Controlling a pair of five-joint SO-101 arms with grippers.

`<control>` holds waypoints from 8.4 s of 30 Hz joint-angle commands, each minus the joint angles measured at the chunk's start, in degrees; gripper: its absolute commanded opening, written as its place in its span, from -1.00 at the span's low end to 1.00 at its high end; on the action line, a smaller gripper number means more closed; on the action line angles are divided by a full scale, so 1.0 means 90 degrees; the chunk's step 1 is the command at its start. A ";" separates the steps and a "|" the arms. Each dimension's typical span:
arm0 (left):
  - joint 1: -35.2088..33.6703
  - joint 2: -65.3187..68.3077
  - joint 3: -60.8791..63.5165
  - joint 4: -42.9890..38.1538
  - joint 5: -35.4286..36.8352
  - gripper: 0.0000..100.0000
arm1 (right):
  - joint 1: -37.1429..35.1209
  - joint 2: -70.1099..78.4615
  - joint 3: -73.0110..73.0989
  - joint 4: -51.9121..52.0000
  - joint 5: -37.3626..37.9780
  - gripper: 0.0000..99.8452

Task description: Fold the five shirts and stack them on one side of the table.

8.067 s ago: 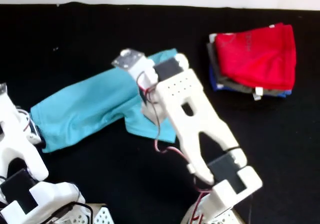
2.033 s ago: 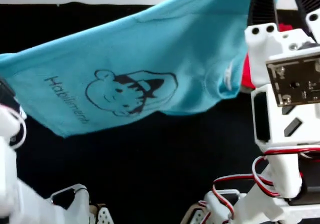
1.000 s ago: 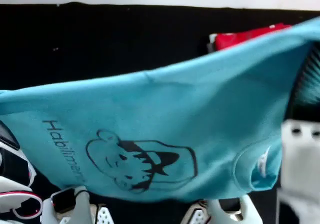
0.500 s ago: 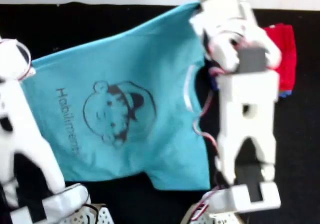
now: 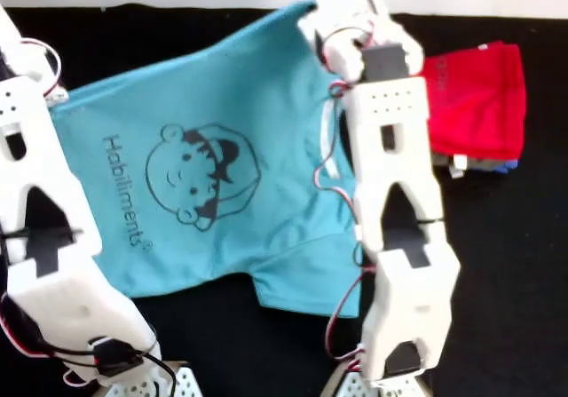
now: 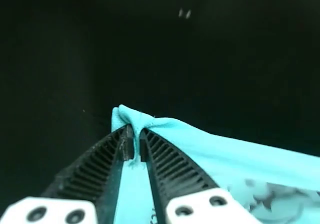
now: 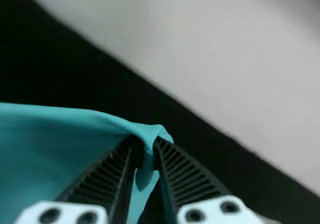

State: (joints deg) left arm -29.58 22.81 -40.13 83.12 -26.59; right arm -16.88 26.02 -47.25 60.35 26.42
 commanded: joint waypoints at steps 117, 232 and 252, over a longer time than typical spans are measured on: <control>-0.0689 0.1333 -0.0591 0.2071 -0.0537 -0.98 | -0.0669 -0.3053 0.4527 0.2896 -0.0869 -0.96; -0.0972 -0.3082 1.0095 -0.4650 -0.0527 -0.98 | -0.3629 -0.4059 0.7849 0.2085 -0.0205 -0.99; -0.0972 -0.3082 1.0095 -0.4650 -0.0527 -0.98 | -0.3648 -0.4361 0.9626 0.1607 -0.0342 -0.41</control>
State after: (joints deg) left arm -38.46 -4.97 49.71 42.68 -30.90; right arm -52.57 -11.34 36.44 78.73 22.81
